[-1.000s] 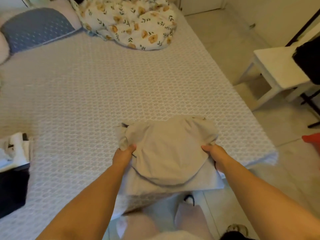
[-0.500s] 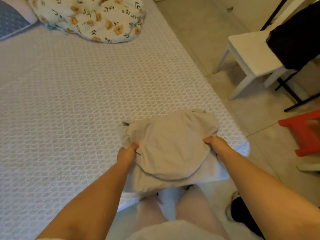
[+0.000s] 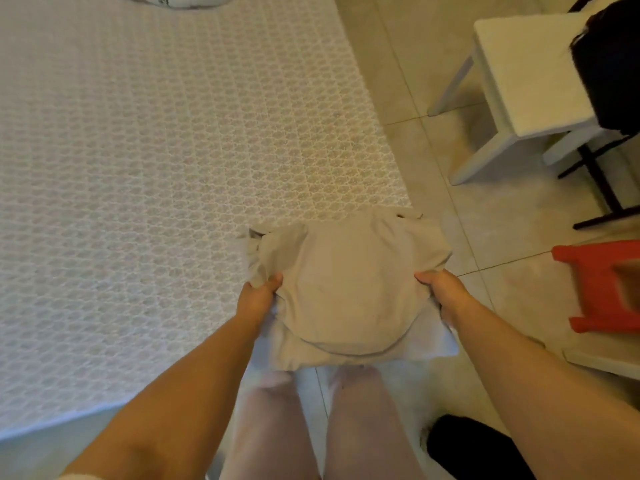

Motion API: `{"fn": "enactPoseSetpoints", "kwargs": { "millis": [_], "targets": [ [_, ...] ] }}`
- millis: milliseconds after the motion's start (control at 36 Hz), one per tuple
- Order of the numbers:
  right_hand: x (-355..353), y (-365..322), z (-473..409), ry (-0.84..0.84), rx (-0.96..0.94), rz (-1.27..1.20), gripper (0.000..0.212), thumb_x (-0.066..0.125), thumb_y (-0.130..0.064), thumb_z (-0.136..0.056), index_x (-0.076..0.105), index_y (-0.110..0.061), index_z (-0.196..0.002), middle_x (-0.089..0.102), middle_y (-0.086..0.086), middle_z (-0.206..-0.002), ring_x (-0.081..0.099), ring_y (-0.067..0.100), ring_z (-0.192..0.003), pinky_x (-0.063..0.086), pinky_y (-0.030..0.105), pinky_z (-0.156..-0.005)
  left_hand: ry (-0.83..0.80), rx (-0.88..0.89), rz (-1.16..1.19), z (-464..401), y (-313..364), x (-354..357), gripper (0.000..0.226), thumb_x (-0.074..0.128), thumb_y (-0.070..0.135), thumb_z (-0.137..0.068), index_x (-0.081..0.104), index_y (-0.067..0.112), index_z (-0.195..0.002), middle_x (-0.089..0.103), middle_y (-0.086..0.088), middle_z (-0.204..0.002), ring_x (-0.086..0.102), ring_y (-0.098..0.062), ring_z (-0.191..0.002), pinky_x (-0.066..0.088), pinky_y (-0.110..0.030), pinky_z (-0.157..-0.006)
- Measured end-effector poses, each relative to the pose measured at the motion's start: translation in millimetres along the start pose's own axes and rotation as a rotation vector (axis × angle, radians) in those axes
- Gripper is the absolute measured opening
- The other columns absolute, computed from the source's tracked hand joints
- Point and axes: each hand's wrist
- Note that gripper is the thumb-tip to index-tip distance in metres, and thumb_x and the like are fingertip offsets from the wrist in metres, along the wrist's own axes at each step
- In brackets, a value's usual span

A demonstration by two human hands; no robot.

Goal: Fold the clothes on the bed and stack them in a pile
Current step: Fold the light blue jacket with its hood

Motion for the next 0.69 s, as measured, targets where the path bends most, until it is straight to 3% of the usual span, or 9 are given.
{"fn": "enactPoseSetpoints", "kwargs": {
  "millis": [139,333,472,528,611,694],
  "targets": [
    [-28,9,-25,0.018,0.056,-0.024,0.047,0.053,-0.004,-0.088,0.048,-0.007,-0.135,0.060,0.015,-0.122,0.058,0.024,-0.079,0.045,0.032,-0.066,0.027,-0.058,0.028,-2,-15,42,0.058,0.066,0.038,-0.087,0.049,0.007,-0.134,0.058,-0.012,-0.128,0.056,-0.033,-0.113,0.046,-0.047,-0.098],
    [-39,3,-79,-0.003,-0.022,-0.017,0.051,0.054,-0.001,-0.088,0.047,-0.010,-0.137,0.058,0.016,-0.128,0.057,0.033,-0.110,0.047,0.047,-0.094,0.037,-0.026,0.108,-40,-16,78,0.059,0.068,0.035,-0.086,0.048,0.011,-0.135,0.059,-0.008,-0.128,0.057,-0.029,-0.114,0.045,-0.048,-0.101],
    [-37,2,-129,0.020,-0.060,-0.020,0.054,0.059,-0.004,-0.087,0.046,-0.016,-0.138,0.059,0.012,-0.127,0.058,0.031,-0.107,0.046,0.052,-0.096,0.065,0.063,0.119,-76,-29,98,0.036,0.067,0.032,-0.088,0.055,0.021,-0.120,0.063,0.000,-0.114,0.061,-0.023,-0.106,0.048,-0.035,-0.085],
    [-35,5,-143,0.027,-0.065,-0.057,0.055,0.059,-0.004,-0.087,0.045,-0.017,-0.139,0.058,0.011,-0.128,0.058,0.031,-0.108,0.047,0.052,-0.097,0.076,0.098,0.122,-91,-31,102,0.030,0.066,0.030,-0.089,0.056,0.024,-0.117,0.065,0.003,-0.107,0.062,-0.023,-0.105,0.049,-0.036,-0.087],
    [-32,6,-161,0.034,-0.094,-0.052,0.056,0.060,-0.004,-0.086,0.045,-0.019,-0.139,0.058,0.010,-0.128,0.057,0.032,-0.110,0.046,0.051,-0.098,0.080,0.119,0.120,-106,-35,103,0.041,0.066,0.031,-0.089,0.054,0.021,-0.127,0.063,0.002,-0.114,0.060,-0.022,-0.107,0.047,-0.039,-0.094],
    [-29,5,-172,0.025,-0.110,-0.035,0.059,0.061,-0.004,-0.087,0.043,-0.020,-0.140,0.057,0.009,-0.129,0.056,0.032,-0.112,0.046,0.051,-0.099,0.070,0.127,0.133,-111,-41,102,0.037,0.066,0.033,-0.088,0.055,0.026,-0.122,0.064,0.008,-0.109,0.060,-0.013,-0.100,0.048,-0.031,-0.087]
  ]
}}
Point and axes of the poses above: each hand's wrist, its own z-axis away from the middle knuckle, its own x-axis out of the palm, y = z × x
